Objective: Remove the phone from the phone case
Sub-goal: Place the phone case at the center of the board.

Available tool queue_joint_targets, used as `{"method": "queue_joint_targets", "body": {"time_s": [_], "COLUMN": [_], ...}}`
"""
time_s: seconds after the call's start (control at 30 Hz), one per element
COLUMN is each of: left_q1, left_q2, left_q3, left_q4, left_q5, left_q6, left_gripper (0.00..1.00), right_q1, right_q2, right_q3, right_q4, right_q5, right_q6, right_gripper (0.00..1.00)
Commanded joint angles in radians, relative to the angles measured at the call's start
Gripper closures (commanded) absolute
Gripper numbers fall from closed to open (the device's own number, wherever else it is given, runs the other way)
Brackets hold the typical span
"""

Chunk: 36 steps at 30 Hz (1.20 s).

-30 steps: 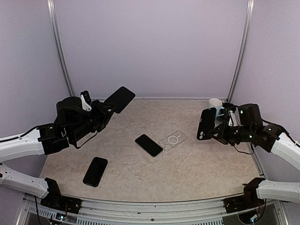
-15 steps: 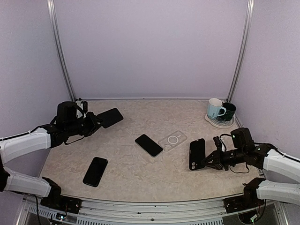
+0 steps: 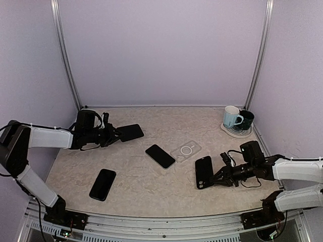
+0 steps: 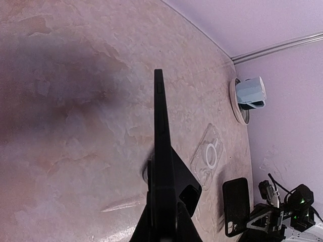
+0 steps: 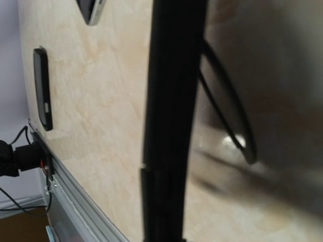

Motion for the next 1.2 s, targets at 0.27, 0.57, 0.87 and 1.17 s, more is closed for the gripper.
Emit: {"method": "queue_joint_targets", "body": {"time_s": [0.27, 0.57, 0.87, 1.17], "left_q1": [0.010, 0.004, -0.016, -0.070], "left_q2": [0.162, 0.219, 0.261, 0.285], "left_q3": [0.078, 0.078, 0.083, 0.090], "left_q4": [0.121, 0.128, 0.113, 0.053], "left_q5": [0.075, 0.077, 0.056, 0.013], "left_q6": [0.043, 0.045, 0.056, 0.081], "left_gripper": [1.00, 1.00, 1.00, 0.99], "right_q1": [-0.006, -0.006, -0.006, -0.006], "right_q2": [0.094, 0.067, 0.009, -0.087], "right_q3": [0.039, 0.115, 0.173, 0.226], "right_q4": [0.007, -0.149, -0.273, -0.400], "right_q5": [0.069, 0.208, 0.325, 0.384], "right_q6": [-0.073, -0.120, -0.138, -0.152], "right_gripper": [0.94, 0.67, 0.49, 0.36]}}
